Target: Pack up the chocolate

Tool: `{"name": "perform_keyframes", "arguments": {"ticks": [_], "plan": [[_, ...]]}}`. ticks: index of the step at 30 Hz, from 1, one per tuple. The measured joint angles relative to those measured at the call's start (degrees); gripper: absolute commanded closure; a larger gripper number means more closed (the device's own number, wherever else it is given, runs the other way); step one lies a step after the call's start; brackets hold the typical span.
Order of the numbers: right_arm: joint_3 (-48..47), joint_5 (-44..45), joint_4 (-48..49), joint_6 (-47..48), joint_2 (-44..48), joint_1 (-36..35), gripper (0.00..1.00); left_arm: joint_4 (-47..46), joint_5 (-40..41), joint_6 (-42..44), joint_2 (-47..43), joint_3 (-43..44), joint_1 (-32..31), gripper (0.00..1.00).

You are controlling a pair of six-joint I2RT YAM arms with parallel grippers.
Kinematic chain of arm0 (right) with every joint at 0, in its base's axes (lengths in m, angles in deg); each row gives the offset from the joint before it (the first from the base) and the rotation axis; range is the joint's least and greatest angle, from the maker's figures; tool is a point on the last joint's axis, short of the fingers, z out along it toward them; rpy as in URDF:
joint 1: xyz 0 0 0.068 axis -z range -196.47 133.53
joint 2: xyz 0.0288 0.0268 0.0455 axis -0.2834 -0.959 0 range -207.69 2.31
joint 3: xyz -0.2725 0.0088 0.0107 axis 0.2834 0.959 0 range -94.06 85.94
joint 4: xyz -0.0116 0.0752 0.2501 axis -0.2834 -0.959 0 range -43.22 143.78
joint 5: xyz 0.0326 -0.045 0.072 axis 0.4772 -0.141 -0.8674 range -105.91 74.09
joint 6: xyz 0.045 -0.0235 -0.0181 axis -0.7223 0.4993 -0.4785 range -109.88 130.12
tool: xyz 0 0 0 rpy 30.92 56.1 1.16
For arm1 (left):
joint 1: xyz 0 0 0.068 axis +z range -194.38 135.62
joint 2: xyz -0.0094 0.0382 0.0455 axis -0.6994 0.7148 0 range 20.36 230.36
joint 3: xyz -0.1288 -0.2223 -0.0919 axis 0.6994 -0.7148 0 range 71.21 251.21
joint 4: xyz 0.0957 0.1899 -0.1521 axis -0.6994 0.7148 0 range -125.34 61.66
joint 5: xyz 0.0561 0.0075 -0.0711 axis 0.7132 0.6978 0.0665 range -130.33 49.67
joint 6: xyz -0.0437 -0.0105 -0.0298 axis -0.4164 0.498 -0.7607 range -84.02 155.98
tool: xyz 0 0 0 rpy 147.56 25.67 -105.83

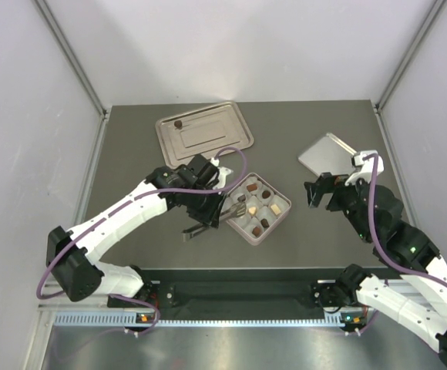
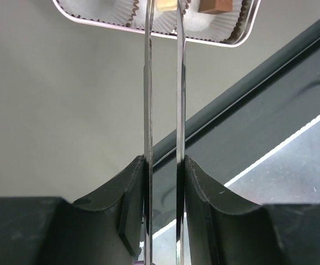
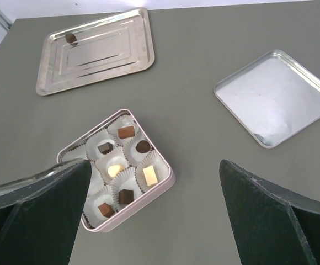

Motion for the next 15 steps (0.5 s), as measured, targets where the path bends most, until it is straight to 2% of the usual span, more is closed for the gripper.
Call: {"name": "perform_keyframes", "arguments": {"ticks": [15], "plan": [[0.0,0.85,-0.66,0.0,0.96,0.0,0.0,-0.2,0.94,-0.37,2.03,0.15,0.0,0.56]]}}
